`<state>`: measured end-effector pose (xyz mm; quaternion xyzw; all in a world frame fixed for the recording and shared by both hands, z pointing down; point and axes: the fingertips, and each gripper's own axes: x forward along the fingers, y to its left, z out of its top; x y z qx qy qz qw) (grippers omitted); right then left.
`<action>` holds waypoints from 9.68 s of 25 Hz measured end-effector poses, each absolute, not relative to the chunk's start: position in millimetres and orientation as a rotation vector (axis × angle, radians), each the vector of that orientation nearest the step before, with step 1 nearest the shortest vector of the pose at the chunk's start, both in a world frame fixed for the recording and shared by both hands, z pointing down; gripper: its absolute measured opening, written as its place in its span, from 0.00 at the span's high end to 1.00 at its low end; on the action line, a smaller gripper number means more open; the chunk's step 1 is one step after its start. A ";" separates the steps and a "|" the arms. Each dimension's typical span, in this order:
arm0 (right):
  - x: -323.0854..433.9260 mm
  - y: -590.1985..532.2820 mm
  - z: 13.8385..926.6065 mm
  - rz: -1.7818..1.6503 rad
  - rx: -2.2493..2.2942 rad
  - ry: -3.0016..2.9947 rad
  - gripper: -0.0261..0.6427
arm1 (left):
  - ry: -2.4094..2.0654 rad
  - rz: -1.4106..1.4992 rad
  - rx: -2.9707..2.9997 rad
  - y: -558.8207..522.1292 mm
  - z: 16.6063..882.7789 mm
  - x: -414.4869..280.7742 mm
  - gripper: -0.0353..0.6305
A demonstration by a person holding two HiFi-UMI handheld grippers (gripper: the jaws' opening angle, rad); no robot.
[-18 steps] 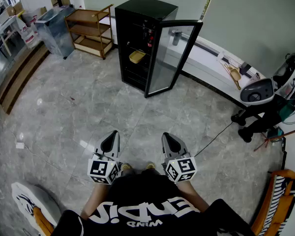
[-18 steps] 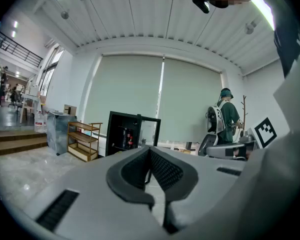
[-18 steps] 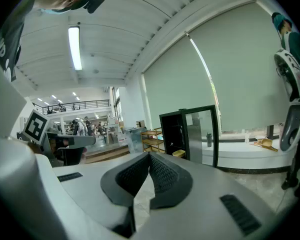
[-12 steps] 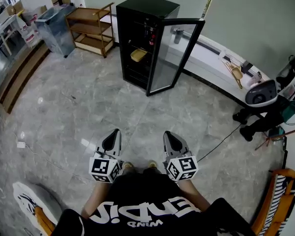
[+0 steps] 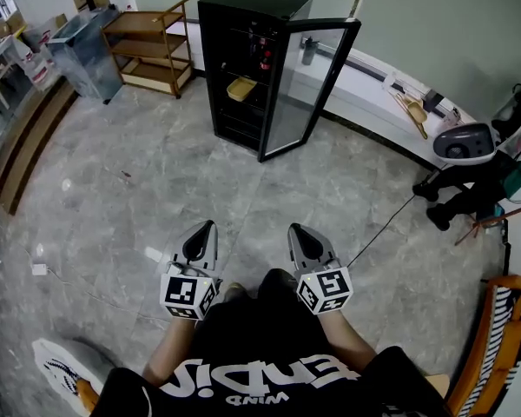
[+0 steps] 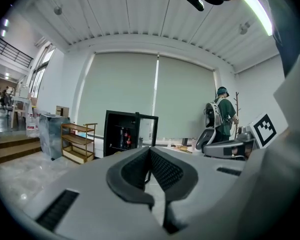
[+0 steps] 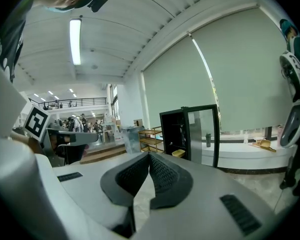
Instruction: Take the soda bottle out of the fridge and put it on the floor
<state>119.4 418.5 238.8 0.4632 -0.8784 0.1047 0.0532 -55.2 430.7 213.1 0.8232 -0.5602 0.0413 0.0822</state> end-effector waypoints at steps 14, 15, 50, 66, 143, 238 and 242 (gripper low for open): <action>99.5 338.6 243.6 0.338 1.445 -2.670 0.93 | -1.618 0.103 2.447 349.5 225.1 -72.8 0.94; 98.6 329.9 246.0 0.342 1.440 -2.672 0.93 | -1.618 0.103 2.442 340.4 226.5 -73.9 0.94; 121.8 -26.0 223.7 0.322 1.320 -2.750 0.93 | -1.718 0.091 2.407 -7.5 205.4 -44.4 0.94; 97.6 -79.8 217.6 0.339 1.409 -2.719 0.93 | -1.620 0.115 2.443 -65.4 208.0 -61.0 0.94; 55.9 -113.9 397.5 0.322 1.411 -2.735 0.93 | -1.495 0.061 2.566 -209.8 431.5 -49.6 0.40; 36.9 -135.2 728.2 0.325 1.288 -2.787 0.93 | -1.503 0.172 2.682 -235.6 661.9 -65.0 0.49; 36.0 -137.8 760.7 0.306 1.297 -2.801 0.93 | -1.514 0.170 2.675 -227.8 699.7 -71.2 0.49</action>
